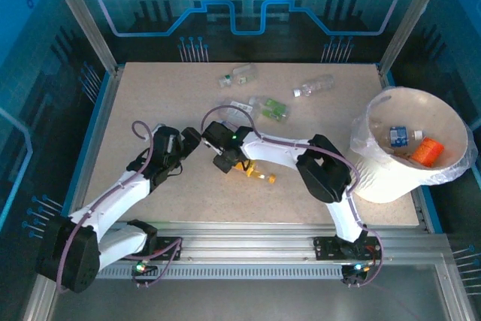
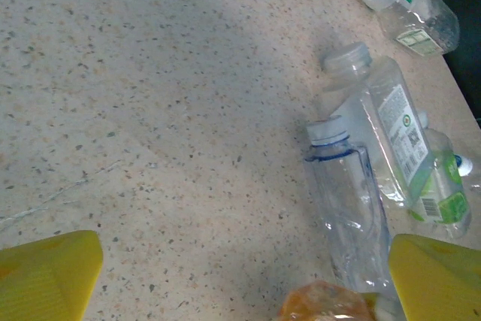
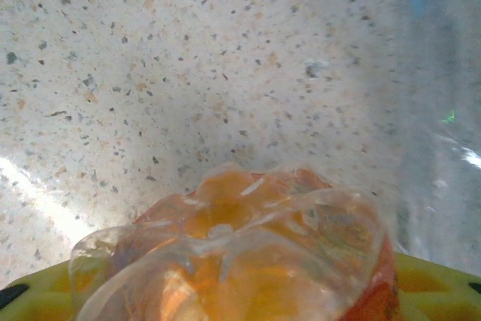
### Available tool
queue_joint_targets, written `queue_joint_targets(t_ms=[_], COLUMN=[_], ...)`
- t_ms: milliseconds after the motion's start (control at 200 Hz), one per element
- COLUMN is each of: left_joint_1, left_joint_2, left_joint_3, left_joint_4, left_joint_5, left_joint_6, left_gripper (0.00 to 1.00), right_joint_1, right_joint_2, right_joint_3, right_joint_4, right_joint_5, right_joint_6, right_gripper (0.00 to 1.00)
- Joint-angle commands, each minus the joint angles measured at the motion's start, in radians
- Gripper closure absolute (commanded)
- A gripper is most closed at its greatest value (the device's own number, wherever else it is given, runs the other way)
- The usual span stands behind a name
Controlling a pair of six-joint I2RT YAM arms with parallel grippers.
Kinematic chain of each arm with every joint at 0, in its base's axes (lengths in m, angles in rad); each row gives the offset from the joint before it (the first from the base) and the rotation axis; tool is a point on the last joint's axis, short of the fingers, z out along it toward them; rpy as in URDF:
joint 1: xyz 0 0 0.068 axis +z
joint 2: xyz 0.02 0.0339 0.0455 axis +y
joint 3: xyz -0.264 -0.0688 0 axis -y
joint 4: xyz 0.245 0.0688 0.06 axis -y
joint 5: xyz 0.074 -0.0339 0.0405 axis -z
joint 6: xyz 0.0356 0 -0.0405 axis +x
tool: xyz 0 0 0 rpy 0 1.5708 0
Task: Put the plastic bottles in the bin
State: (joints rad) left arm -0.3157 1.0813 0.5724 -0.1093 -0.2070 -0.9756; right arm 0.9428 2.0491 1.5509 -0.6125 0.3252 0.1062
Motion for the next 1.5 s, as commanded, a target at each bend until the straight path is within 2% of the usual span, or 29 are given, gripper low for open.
queue_joint_targets(t_ms=[0, 220, 485, 835, 960, 1236, 1361, 1496], left_joint_1=[0.003, -0.014, -0.134, -0.179, -0.189, -0.216, -0.224, -0.229], left_joint_2=[-0.003, 0.08, 0.123, 0.13, 0.148, 0.208, 0.232, 0.263], left_joint_3=[0.021, 0.081, 0.142, 0.139, 0.149, 0.18, 0.182, 0.189], left_joint_4=[0.041, 0.128, 0.238, 0.421, 0.468, 0.496, 0.508, 0.515], left_joint_5=[0.073, 0.228, 0.229, 0.316, 0.341, 0.358, 0.36, 0.361], left_joint_6=[0.055, 0.092, 0.176, 0.176, 0.172, 0.156, 0.147, 0.136], left_gripper=[0.01, 0.01, 0.01, 0.01, 0.01, 0.01, 0.01, 0.01], right_joint_1=[0.014, 0.014, -0.002, -0.084, -0.147, -0.356, -0.446, -0.531], right_joint_2=[-0.11, -0.263, -0.464, -0.727, -0.828, -1.036, -1.114, -1.183], right_joint_3=[-0.058, -0.169, -0.288, -0.349, -0.328, -0.272, -0.218, -0.177], right_joint_4=[0.08, 0.167, 0.269, 0.294, 0.283, 0.277, 0.263, 0.282], right_joint_5=[0.063, 0.117, 0.182, 0.158, 0.096, -0.056, -0.061, 0.002], right_joint_6=[0.03, 0.072, 0.126, 0.147, 0.137, 0.164, 0.155, 0.115], right_gripper=[0.46, 0.48, 0.51, 0.53, 0.52, 0.53, 0.53, 0.53])
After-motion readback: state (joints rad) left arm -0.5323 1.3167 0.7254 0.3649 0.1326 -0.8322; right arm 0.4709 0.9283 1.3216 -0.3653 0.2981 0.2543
